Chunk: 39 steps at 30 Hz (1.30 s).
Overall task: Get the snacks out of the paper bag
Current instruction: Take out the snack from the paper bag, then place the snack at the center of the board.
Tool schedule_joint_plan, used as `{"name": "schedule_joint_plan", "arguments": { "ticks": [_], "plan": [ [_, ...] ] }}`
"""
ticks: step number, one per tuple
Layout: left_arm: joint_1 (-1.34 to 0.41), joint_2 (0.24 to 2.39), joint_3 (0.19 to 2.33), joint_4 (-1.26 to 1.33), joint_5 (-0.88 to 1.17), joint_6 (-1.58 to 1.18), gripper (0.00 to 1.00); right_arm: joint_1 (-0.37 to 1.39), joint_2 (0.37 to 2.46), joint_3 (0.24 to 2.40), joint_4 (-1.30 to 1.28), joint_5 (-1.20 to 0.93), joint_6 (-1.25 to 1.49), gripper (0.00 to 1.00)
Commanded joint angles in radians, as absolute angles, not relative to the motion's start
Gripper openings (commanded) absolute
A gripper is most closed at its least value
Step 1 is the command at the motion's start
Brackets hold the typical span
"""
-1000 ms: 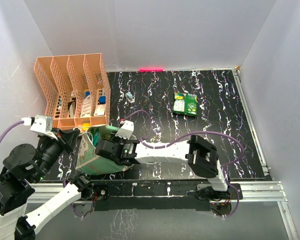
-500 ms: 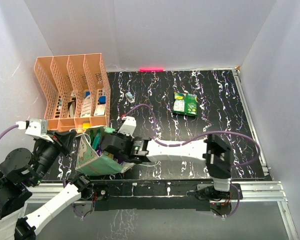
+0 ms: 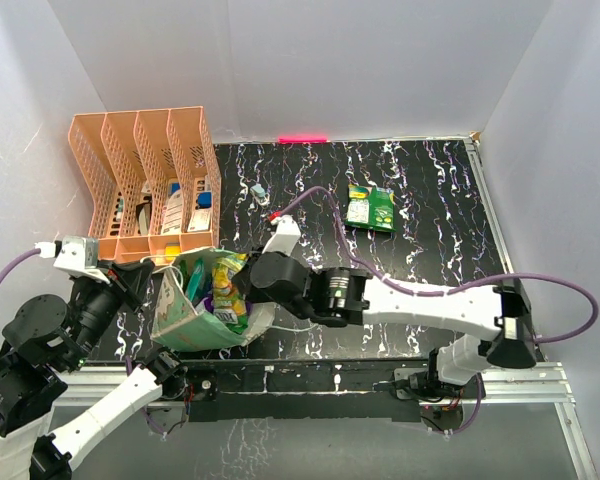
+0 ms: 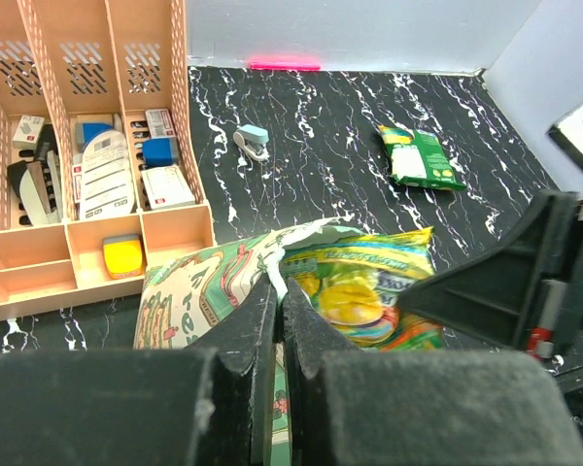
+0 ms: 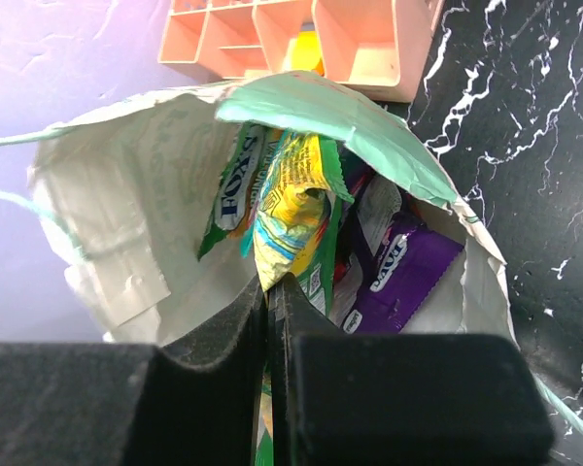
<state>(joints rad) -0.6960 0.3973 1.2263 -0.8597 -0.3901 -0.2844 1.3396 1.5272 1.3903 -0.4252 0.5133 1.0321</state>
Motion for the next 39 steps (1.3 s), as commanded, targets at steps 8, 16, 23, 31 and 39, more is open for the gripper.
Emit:
{"name": "schedule_joint_plan", "arguments": {
  "ticks": [8,16,23,31,39],
  "plan": [
    [-0.697,0.391,1.223,-0.816,-0.417,-0.281,0.00,1.339,1.239,1.368,-0.232,0.523,0.786,0.07],
    [-0.697,0.390,1.208,-0.809,-0.426,-0.278,0.00,1.339,1.130,1.449,-0.362,0.724,0.646,0.07],
    [-0.697,0.394,1.204,-0.804,-0.428,-0.272,0.00,1.337,1.045,1.461,-0.489,1.031,0.557,0.07],
    [-0.698,0.402,1.200,-0.801,-0.427,-0.272,0.00,1.176,1.032,1.274,-0.557,1.098,0.564,0.07],
    [-0.696,0.416,1.201,-0.805,-0.426,-0.283,0.00,0.772,1.102,1.031,-0.505,0.719,0.670,0.07]
  ]
}}
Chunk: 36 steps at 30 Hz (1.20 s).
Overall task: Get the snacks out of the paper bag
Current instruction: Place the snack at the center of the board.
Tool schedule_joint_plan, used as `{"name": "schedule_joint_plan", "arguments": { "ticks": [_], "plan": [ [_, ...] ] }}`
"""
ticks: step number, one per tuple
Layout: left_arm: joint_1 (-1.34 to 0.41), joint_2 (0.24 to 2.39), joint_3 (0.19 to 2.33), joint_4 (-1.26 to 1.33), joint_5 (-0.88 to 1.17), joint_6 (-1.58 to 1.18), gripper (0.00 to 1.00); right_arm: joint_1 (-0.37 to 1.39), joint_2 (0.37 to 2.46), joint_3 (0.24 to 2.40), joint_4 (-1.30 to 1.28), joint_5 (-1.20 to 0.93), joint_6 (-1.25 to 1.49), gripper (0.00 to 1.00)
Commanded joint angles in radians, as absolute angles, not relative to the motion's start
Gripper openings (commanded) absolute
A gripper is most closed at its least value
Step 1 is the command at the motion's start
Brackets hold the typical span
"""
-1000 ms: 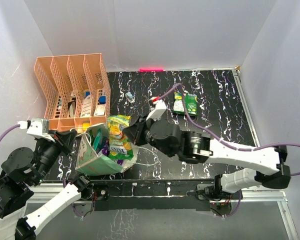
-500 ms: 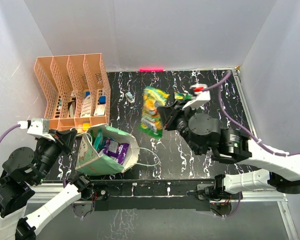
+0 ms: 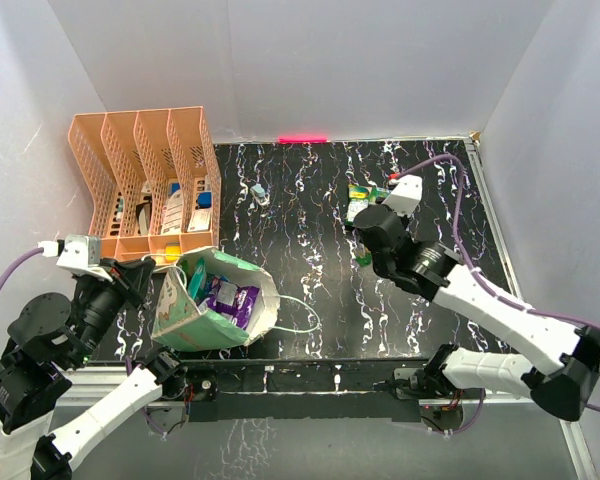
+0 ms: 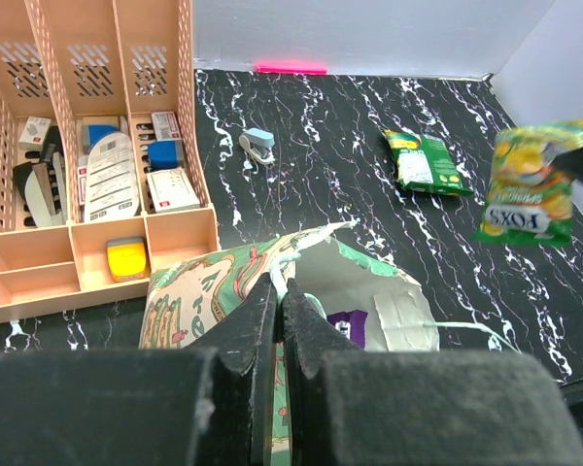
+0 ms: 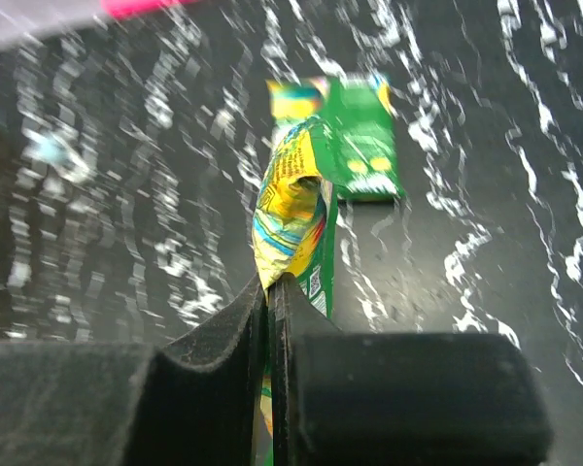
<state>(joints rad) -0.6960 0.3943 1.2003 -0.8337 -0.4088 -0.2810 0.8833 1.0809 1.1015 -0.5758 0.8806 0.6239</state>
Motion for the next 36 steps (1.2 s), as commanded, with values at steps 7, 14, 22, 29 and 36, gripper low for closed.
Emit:
{"name": "schedule_joint_plan", "arguments": {
  "ticks": [7,14,22,29,36],
  "plan": [
    [-0.696,0.414,1.191,-0.802,-0.438,-0.285,0.00,0.490,1.198,0.968,-0.253,0.348,0.606,0.07],
    [-0.698,0.420,1.192,-0.798,-0.446,-0.277,0.00,0.248,1.399,1.146,-0.150,-0.145,0.505,0.07],
    [-0.698,0.415,1.165,-0.791,-0.457,-0.272,0.00,0.005,1.686,1.307,-0.016,-0.627,0.511,0.07],
    [-0.697,0.428,1.154,-0.780,-0.437,-0.278,0.00,-0.108,1.963,1.376,0.111,-0.825,0.574,0.07],
    [-0.698,0.420,1.144,-0.778,-0.427,-0.290,0.00,-0.162,2.097,1.340,0.153,-0.909,0.575,0.07]
  ]
}}
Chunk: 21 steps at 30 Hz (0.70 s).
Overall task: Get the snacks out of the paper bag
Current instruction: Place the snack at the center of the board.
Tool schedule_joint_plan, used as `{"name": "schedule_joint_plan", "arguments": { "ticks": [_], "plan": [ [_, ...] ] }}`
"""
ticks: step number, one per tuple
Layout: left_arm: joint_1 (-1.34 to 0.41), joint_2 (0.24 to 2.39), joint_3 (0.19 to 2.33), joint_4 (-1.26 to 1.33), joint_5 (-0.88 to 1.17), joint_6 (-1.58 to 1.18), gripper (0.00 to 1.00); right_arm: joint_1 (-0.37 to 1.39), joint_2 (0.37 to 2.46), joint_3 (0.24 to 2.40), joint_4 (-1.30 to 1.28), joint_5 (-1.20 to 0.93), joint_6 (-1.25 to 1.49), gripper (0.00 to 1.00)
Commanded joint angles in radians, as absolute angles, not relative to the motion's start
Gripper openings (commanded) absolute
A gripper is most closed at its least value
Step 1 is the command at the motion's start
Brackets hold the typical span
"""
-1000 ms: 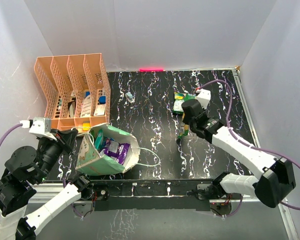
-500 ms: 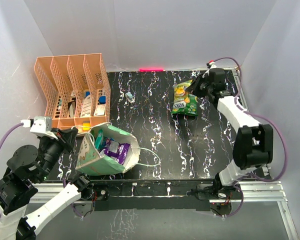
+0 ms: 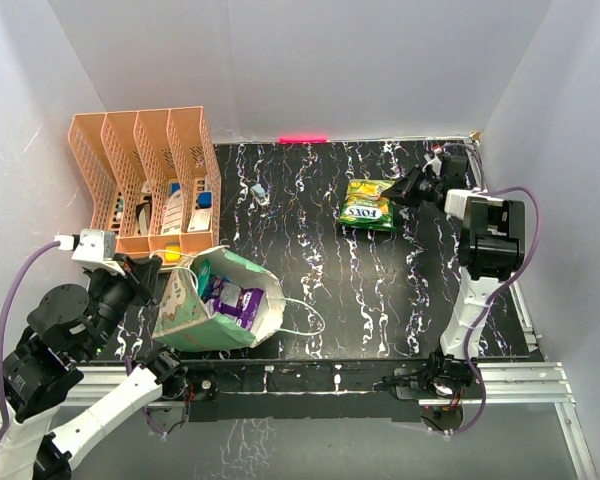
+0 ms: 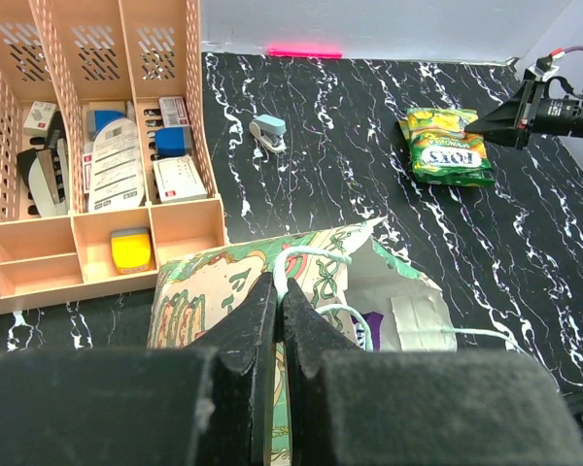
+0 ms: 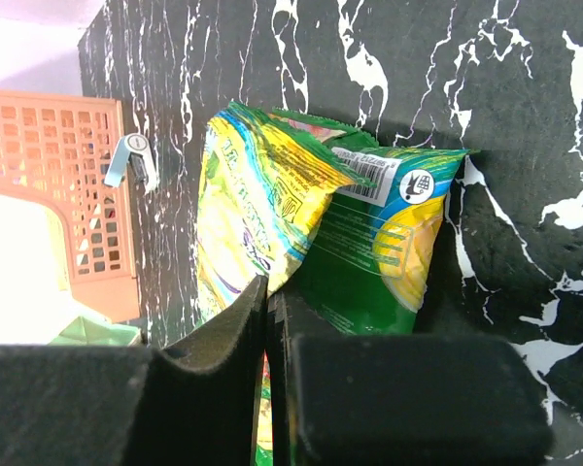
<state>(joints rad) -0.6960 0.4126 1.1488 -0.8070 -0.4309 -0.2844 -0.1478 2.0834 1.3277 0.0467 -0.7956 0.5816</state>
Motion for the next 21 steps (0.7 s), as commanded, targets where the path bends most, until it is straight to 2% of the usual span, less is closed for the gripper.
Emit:
{"name": "schedule_joint_plan", "arguments": {
  "ticks": [1,12,16,21],
  "plan": [
    [-0.698,0.419,1.144,-0.778,-0.422,-0.292,0.00,-0.166,2.112,1.341,0.149,-0.912,0.566,0.07],
    [-0.698,0.412,1.161,-0.788,-0.410,-0.313,0.00,-0.181,2.206,1.501,-0.094,-0.862,0.386,0.10],
    [-0.698,0.418,1.167,-0.784,-0.400,-0.317,0.00,-0.183,2.166,1.601,-0.302,-0.739,0.298,0.35],
    [-0.699,0.419,1.168,-0.773,-0.384,-0.330,0.00,-0.178,1.967,1.483,-0.401,-0.577,0.254,0.53]
  ]
}}
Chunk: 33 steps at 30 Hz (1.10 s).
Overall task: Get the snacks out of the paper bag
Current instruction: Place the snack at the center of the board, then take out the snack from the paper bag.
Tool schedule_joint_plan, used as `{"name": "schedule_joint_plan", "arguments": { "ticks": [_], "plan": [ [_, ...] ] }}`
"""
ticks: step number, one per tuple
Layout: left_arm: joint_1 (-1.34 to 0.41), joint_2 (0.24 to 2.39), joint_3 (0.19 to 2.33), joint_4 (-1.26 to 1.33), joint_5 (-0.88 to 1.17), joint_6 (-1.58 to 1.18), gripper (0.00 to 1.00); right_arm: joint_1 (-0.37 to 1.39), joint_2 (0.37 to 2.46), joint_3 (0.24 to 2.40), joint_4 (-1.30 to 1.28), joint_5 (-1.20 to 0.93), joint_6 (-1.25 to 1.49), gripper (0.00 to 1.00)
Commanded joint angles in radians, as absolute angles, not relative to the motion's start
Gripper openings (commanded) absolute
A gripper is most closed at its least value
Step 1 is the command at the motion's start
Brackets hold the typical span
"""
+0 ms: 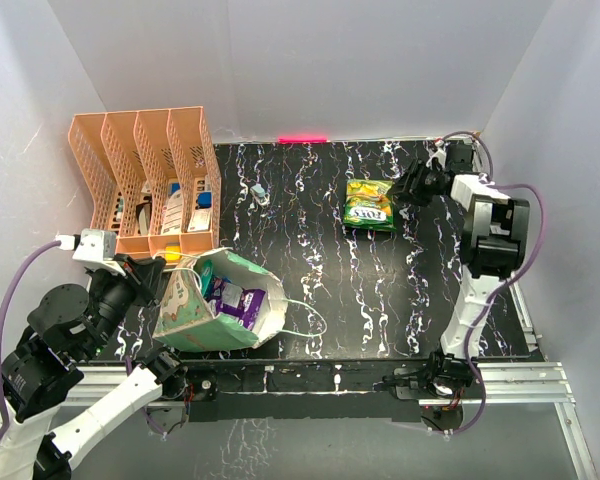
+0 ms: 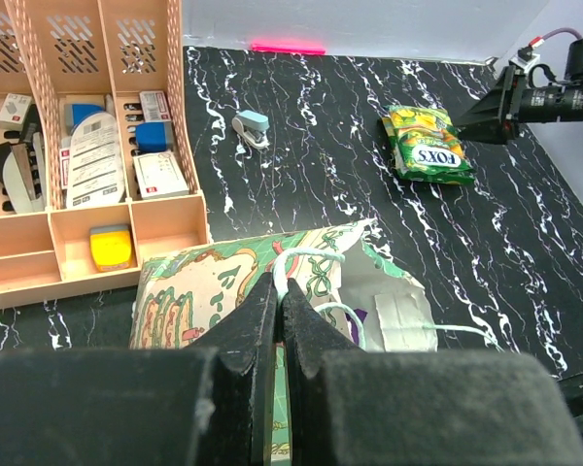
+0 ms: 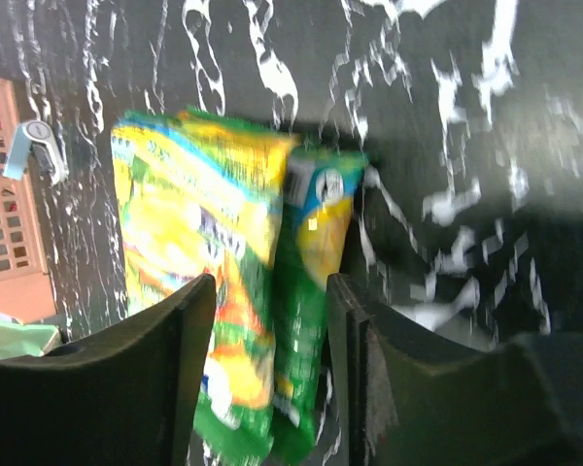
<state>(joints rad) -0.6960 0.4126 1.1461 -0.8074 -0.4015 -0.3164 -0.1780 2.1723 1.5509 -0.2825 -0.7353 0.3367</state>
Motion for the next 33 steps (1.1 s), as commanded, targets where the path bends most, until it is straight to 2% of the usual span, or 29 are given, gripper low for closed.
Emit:
{"name": "schedule_joint_plan", "arguments": {
  "ticks": [1,4,9,12,16,19,25,29,33],
  "plan": [
    [-0.698,0.419,1.165,-0.770,-0.378,-0.333,0.00,-0.176,1.911,1.421,-0.397,-0.543,0.259,0.54],
    [-0.699,0.422,1.156,-0.769,-0.362,-0.346,0.00,-0.125,1.693,1.178,-0.328,-0.535,0.284,0.54],
    [-0.698,0.434,1.163,-0.774,-0.348,-0.366,0.00,0.124,1.336,0.872,-0.269,-0.480,0.349,0.59],
    [-0.698,0.435,1.168,-0.793,-0.364,-0.375,0.00,0.336,1.177,0.820,-0.309,-0.404,0.412,0.62],
    [-0.699,0.436,1.163,-0.793,-0.388,-0.383,0.00,0.684,1.063,0.885,-0.343,-0.215,0.585,0.62],
    [-0.699,0.444,1.170,-0.789,-0.390,-0.385,0.00,0.928,1.072,0.966,-0.322,-0.064,0.702,0.62],
    [-0.700,0.456,1.187,-0.790,-0.386,-0.378,0.00,1.231,1.316,1.165,-0.353,0.215,0.962,0.63],
    [-0.699,0.443,1.185,-0.785,-0.383,-0.379,0.00,1.309,1.436,1.233,-0.428,0.423,1.135,0.63],
    [-0.700,0.433,1.183,-0.784,-0.373,-0.378,0.00,1.316,1.489,1.252,-0.514,0.511,1.268,0.63]
  ]
}}
